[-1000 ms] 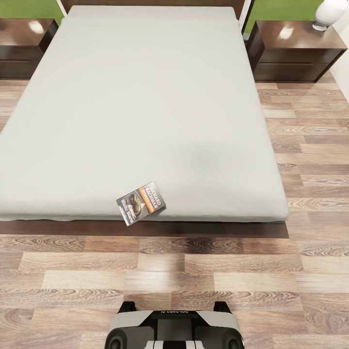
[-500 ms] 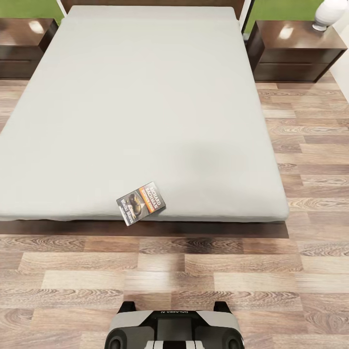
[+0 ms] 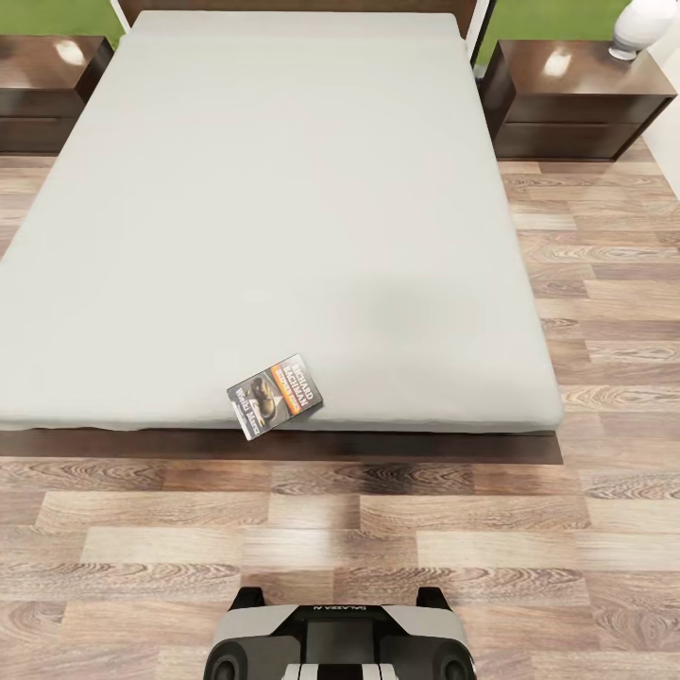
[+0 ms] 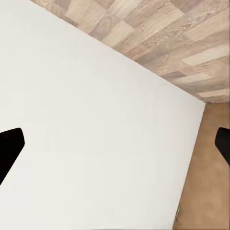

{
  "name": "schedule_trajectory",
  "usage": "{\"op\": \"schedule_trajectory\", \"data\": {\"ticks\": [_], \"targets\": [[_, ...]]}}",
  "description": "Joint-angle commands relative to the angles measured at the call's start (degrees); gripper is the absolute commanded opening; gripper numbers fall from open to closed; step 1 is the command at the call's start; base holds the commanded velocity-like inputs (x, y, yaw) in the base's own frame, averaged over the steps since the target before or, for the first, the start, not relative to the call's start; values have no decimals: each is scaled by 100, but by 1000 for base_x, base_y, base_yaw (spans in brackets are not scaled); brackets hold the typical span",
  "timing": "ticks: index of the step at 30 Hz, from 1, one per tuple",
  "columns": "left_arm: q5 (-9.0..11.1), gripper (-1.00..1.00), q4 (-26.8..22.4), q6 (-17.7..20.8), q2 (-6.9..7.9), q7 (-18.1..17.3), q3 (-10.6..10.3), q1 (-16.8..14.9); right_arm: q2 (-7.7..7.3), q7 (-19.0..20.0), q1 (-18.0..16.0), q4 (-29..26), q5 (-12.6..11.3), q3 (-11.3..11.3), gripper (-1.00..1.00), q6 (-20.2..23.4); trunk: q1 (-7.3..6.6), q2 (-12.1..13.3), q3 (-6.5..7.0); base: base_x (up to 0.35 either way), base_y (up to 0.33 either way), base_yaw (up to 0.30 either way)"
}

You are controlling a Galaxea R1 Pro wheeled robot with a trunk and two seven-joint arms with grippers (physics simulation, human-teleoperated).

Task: In the bedroom, move the book from the bed onto either nightstand, and place the two sandals side by side next to the bed.

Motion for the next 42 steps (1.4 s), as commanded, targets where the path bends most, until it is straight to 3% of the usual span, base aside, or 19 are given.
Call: {"op": "schedule_trajectory", "data": {"ticks": [1,7,8,11,19,28,42], "targets": [[0,100,1,-20,-191,18,-28,184,-1,-17,1,7,50,-49,100,-24,1,-2,-1,0,0,0],[15,100,-4,-114,-1192,4,-31,792,0,-16,2,10,53,-49,100,-24,1,-2,-1,0,0,0],[15,100,-4,-114,-1192,4,-31,792,0,-16,2,10,53,-49,100,-24,1,-2,-1,0,0,0],[28,100,-6,-239,-1556,-8,-11,901,3,-14,1,12,53,-49,100,-26,1,-2,-1,-22,0,0],[41,100,-9,-367,-2283,-475,14,997,12,-16,1,19,54,-50,100,-59,1,-2,-1,-202,0,0],[51,100,-10,-385,-2528,-755,28,1013,-20,-18,1,18,41,-59,100,-348,1,-2,-1,-313,0,0],[74,100,-12,-400,-2576,-800,36,1012,-134,-19,1,6,25,-97,100,-455,1,-2,-1,-250,0,0]]}}
